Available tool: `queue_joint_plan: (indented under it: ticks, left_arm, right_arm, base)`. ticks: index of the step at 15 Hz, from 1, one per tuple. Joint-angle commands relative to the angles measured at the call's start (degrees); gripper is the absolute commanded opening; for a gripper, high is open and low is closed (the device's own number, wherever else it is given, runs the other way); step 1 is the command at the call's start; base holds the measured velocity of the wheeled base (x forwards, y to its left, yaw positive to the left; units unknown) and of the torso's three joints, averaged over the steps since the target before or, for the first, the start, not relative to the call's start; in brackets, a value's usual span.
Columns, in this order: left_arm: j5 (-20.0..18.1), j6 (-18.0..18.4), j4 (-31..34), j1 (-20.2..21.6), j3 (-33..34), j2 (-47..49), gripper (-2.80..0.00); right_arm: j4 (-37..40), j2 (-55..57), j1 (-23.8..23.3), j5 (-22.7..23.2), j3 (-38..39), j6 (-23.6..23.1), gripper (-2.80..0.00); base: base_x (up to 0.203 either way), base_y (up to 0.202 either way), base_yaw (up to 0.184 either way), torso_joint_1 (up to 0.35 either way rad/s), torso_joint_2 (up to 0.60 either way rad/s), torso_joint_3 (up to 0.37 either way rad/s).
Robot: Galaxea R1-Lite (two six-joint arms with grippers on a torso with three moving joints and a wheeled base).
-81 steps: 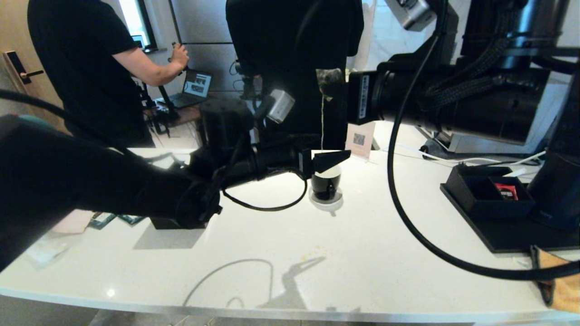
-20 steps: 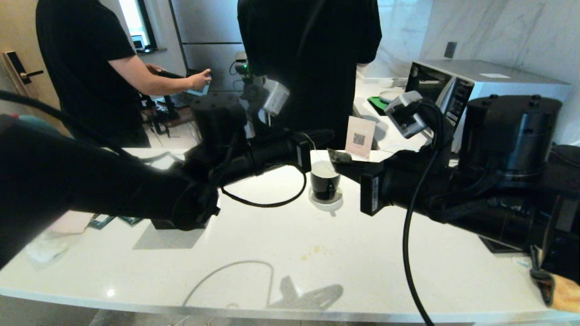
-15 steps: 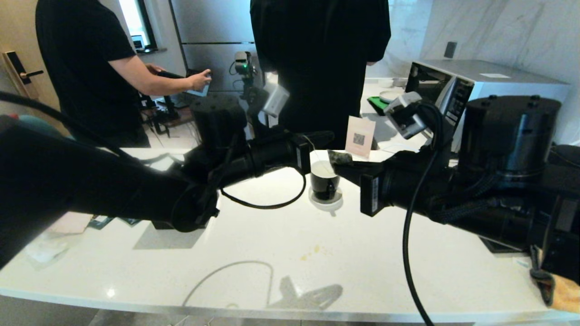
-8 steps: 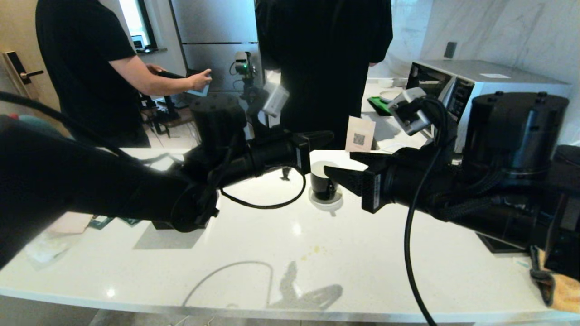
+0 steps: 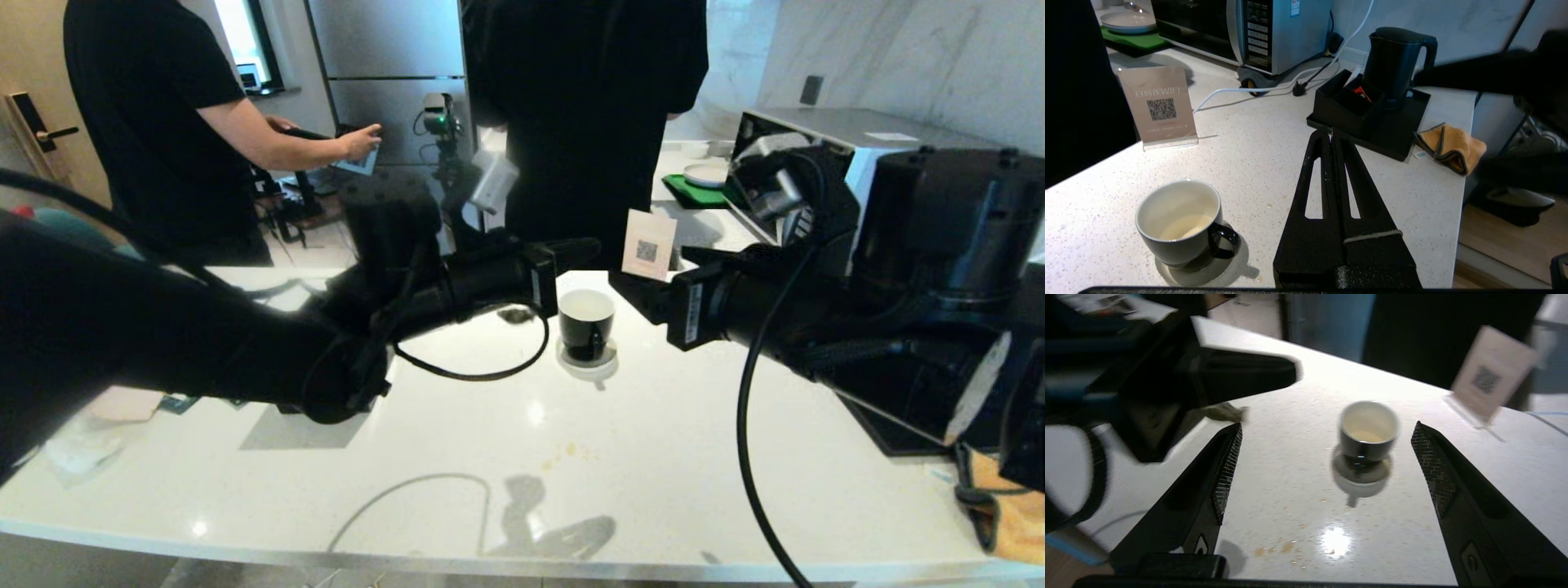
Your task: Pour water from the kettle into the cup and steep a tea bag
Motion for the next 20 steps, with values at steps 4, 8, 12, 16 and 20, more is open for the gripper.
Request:
queue_joint_plan:
  ticks: [4, 8, 12, 16, 20]
  left_arm:
    - [0.0, -0.1, -0.3, 0.1, 2.9, -1.9, -2.80]
    - [0.1, -0.1, -0.3, 0.1, 3.1, -2.3, -2.80]
    - [0.1, -0.1, -0.2, 0.1, 3.1, -2.6, -2.80]
    - [0.1, 0.0, -0.3, 0.1, 3.2, -2.8, -2.80]
    - [0.1, 0.0, -0.3, 0.1, 3.1, -3.0, -2.80]
  right_arm:
    - [-4.2, -1.5, -3.7, -10.7, 0.6, -0.7, 0.00]
    - [-11.3, -2.9, -8.8, -12.7, 4.4, -6.5, -2.80]
    - [-13.2, -5.5, -10.9, -13.0, 6.8, -7.7, -2.80]
    - [-13.2, -8.6, -17.0, -13.1, 7.4, -9.3, -2.80]
    - [-14.5, -13.6, -31.3, -13.0, 11.3, -10.8, -2.80]
  base:
    - [0.000, 0.000, 0.000, 0.000, 0.00, 0.000]
    - [0.000, 0.000, 0.000, 0.000, 0.00, 0.000]
    - [0.000, 0.000, 0.000, 0.000, 0.00, 0.000]
    - [0.000, 0.000, 0.000, 0.000, 0.00, 0.000]
    - [0.000, 0.000, 0.000, 0.000, 0.00, 0.000]
